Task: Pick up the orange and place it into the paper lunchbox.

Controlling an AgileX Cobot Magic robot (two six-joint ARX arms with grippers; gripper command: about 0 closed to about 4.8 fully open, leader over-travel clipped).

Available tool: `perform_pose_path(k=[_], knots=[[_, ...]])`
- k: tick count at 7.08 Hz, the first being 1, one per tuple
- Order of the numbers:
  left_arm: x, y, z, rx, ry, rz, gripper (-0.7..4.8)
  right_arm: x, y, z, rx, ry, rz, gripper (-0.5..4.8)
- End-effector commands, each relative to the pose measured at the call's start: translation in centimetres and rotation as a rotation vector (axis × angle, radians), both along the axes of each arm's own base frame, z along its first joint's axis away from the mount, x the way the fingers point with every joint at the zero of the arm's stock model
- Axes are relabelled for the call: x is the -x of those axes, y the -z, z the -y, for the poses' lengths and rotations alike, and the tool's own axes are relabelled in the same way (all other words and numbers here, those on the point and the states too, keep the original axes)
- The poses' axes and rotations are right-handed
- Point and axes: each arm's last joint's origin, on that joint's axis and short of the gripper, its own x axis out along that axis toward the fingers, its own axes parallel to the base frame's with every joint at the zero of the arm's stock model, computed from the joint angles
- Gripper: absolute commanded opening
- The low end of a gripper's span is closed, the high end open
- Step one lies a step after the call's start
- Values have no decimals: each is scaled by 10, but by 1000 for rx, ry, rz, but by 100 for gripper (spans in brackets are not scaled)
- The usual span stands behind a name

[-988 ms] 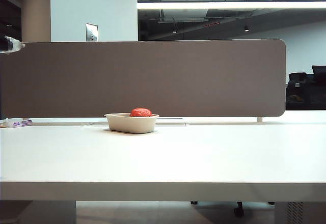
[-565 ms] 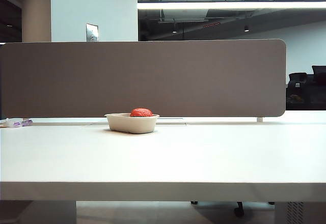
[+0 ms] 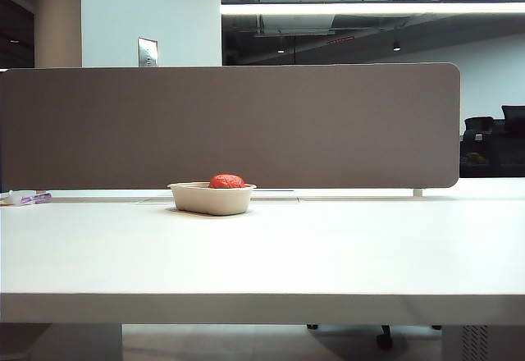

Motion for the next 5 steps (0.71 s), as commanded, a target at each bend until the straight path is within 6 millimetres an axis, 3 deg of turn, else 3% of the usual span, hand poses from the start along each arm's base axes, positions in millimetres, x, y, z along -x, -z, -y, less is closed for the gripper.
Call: perform_pose_path(k=[1,3,4,5], knots=[[0,-1,-1,-1,-30,16,-1,1,-3,0,-13,0,17,-5],[0,-1,-1,-1,-30,16,-1,-2,-1,0,-15,30,24,-5],[0,-1,-1,-1,-32,15,-1,-19,25,-1,-2,218,24,-5],[0,-1,-1,-1,-29,13,-1,-49,75,18,-48,432,160,-5]])
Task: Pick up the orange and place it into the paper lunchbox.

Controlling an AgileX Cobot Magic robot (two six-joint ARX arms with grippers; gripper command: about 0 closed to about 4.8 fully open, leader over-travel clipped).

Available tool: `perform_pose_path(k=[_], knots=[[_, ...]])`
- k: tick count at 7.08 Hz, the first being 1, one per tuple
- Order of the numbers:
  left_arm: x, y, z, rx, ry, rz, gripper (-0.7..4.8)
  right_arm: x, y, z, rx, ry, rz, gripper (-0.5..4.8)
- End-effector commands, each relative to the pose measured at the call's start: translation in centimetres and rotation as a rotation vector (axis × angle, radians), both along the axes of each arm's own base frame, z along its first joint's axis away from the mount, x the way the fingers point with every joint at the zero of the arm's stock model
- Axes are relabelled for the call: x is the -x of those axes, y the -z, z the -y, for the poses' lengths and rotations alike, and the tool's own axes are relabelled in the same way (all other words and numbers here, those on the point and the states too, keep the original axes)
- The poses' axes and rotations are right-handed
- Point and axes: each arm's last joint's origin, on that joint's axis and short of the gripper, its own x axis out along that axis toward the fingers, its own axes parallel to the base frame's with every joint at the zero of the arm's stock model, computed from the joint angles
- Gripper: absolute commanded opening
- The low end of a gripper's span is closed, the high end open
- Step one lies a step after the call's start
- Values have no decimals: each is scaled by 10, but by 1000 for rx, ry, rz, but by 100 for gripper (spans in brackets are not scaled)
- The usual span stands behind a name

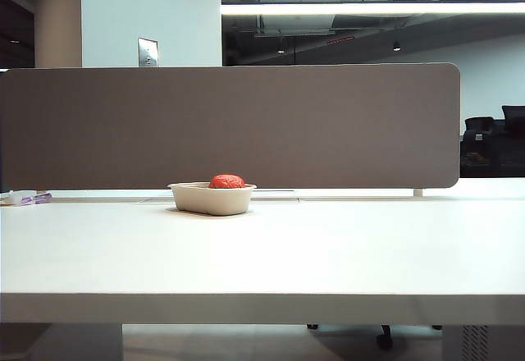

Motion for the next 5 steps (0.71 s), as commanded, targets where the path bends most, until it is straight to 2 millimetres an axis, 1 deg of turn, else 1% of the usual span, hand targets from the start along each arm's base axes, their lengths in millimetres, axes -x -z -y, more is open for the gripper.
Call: perform_pose_path(k=[1,5], knots=[[0,-1,0,0,0,9,-1,-35,54,22,-41,316,154,-5],[0,-1,0,0,0,9,-1,-35,54,22,-41,316,154,-5]])
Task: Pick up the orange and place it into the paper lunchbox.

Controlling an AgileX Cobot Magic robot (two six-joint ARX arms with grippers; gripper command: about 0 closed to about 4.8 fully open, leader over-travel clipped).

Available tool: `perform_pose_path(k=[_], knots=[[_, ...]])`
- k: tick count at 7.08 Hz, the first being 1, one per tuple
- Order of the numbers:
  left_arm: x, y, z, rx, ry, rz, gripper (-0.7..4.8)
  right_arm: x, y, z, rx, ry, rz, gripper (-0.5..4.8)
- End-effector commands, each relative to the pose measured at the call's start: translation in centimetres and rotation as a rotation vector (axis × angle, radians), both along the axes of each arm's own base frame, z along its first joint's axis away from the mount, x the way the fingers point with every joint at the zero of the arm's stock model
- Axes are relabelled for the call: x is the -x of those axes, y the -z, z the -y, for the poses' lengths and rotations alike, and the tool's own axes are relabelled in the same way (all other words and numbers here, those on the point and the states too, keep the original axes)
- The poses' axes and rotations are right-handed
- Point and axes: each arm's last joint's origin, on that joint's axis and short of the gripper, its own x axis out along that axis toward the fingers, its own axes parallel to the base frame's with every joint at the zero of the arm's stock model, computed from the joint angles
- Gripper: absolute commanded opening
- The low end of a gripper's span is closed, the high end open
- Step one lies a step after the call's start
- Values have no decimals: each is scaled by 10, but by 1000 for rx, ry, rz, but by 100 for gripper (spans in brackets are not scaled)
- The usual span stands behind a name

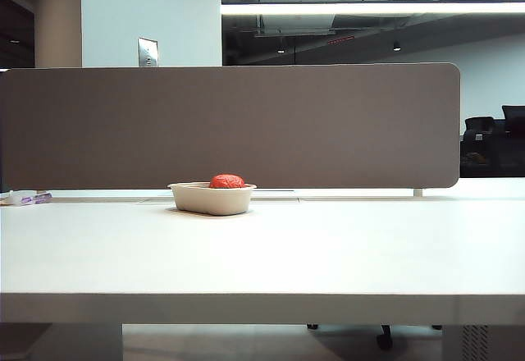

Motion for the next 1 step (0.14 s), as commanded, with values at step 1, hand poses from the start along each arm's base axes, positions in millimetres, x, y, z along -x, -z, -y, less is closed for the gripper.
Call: perform_pose_path(k=[1], knots=[[0,-1,0,0,0,10,-1,0,0,0,-1,-3,13,-5]])
